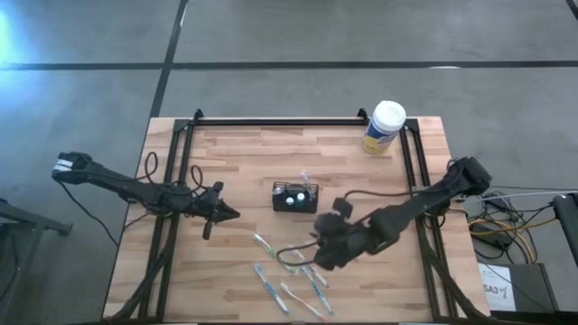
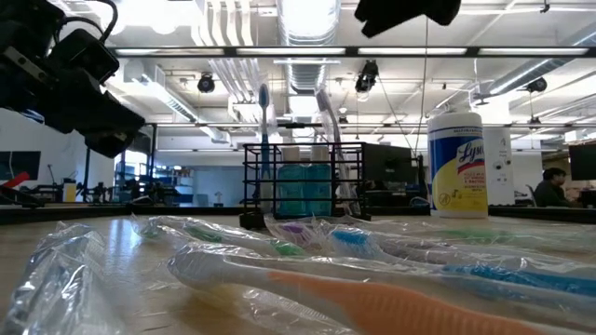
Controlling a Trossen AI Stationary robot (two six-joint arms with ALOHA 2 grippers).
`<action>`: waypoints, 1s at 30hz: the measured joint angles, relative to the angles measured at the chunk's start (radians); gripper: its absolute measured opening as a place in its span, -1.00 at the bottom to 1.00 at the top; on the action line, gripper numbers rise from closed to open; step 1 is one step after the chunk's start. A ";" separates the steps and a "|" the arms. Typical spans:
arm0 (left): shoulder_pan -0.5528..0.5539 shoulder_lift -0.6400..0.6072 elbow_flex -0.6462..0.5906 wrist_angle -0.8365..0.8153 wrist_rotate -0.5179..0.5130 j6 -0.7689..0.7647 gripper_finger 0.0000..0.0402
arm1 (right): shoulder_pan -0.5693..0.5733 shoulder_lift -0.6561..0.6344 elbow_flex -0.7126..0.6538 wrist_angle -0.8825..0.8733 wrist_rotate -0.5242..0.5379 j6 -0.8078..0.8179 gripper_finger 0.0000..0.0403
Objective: Pick & Place toothbrushing station
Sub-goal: Put the purple toothbrush into the black mesh organizer
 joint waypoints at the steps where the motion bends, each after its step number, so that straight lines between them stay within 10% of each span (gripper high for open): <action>1: 0.000 -0.007 0.000 -0.001 0.001 0.000 -0.91 | 0.004 0.023 0.019 0.003 -0.018 0.003 -0.35; 16: 0.000 -0.015 0.000 0.010 0.026 -0.005 -0.91 | 0.000 0.243 0.102 0.033 -0.280 0.098 -0.38; 30: 0.000 -0.014 0.000 0.009 0.035 -0.026 -0.91 | -0.051 0.417 0.118 0.089 -0.310 0.148 -0.39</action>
